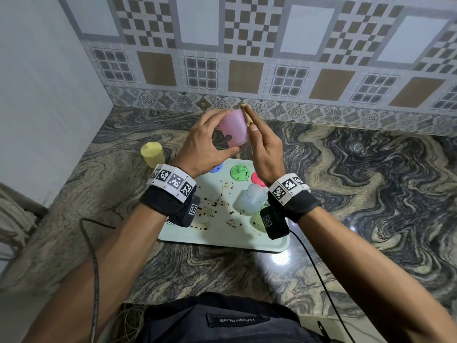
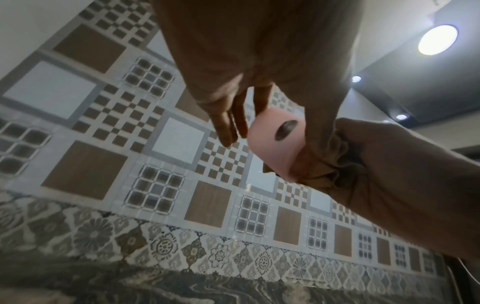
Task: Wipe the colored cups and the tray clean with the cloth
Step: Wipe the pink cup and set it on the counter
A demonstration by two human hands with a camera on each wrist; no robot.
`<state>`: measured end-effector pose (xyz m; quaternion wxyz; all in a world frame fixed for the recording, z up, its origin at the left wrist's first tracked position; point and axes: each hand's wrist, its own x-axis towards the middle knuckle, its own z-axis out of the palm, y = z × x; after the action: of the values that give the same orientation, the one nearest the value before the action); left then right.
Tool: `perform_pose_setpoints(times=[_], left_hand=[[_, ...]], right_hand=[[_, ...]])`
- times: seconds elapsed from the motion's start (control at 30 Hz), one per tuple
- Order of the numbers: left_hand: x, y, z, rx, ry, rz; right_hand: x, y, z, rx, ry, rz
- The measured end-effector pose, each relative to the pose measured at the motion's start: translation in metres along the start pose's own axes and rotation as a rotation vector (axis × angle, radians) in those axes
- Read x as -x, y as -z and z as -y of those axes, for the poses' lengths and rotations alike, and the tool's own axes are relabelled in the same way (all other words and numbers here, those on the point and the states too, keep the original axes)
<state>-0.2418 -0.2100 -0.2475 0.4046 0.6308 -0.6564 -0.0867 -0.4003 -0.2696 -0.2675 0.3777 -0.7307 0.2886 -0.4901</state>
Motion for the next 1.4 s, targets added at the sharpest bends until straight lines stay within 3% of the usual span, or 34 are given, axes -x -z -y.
perform_pose_setpoints(times=[0.17, 0.3, 0.37, 0.5, 0.6, 0.7, 0.77, 0.9, 1.03, 1.13, 1.3, 1.4], left_hand=[[0.001, -0.001, -0.004, -0.009, -0.009, -0.09], [0.002, 0.001, 0.003, 0.268, 0.051, -0.028], [0.002, 0.002, 0.003, 0.353, 0.085, 0.001], [-0.005, 0.011, -0.005, 0.065, 0.05, 0.03], [-0.006, 0.017, -0.008, 0.07, 0.004, 0.095], [-0.004, 0.015, -0.007, 0.141, 0.021, 0.035], [-0.002, 0.014, -0.007, 0.283, 0.033, 0.012], [-0.001, 0.009, -0.005, 0.519, 0.085, 0.024], [-0.007, 0.013, -0.004, 0.157, 0.081, 0.066], [-0.009, 0.02, -0.008, 0.048, 0.059, 0.126], [-0.004, 0.019, -0.014, 0.151, 0.034, 0.062], [-0.001, 0.016, -0.013, 0.365, 0.038, 0.049]], right_hand=[[0.0, -0.006, 0.002, 0.131, 0.132, 0.015], [-0.004, -0.005, 0.007, -0.279, -0.139, 0.004], [-0.007, -0.006, 0.012, -0.354, -0.218, -0.01], [-0.007, -0.01, 0.017, -0.142, -0.118, -0.038], [-0.005, -0.012, 0.014, -0.018, 0.005, -0.035], [-0.004, -0.012, 0.014, -0.002, 0.063, -0.019], [-0.004, -0.009, 0.017, -0.117, 0.027, -0.008], [-0.011, -0.005, 0.026, -0.404, -0.215, -0.024], [-0.01, -0.007, 0.026, -0.218, -0.139, -0.059], [-0.008, -0.008, 0.022, -0.106, -0.055, -0.041], [-0.005, -0.008, 0.022, -0.055, 0.011, -0.024], [-0.007, -0.005, 0.029, -0.235, -0.081, -0.049]])
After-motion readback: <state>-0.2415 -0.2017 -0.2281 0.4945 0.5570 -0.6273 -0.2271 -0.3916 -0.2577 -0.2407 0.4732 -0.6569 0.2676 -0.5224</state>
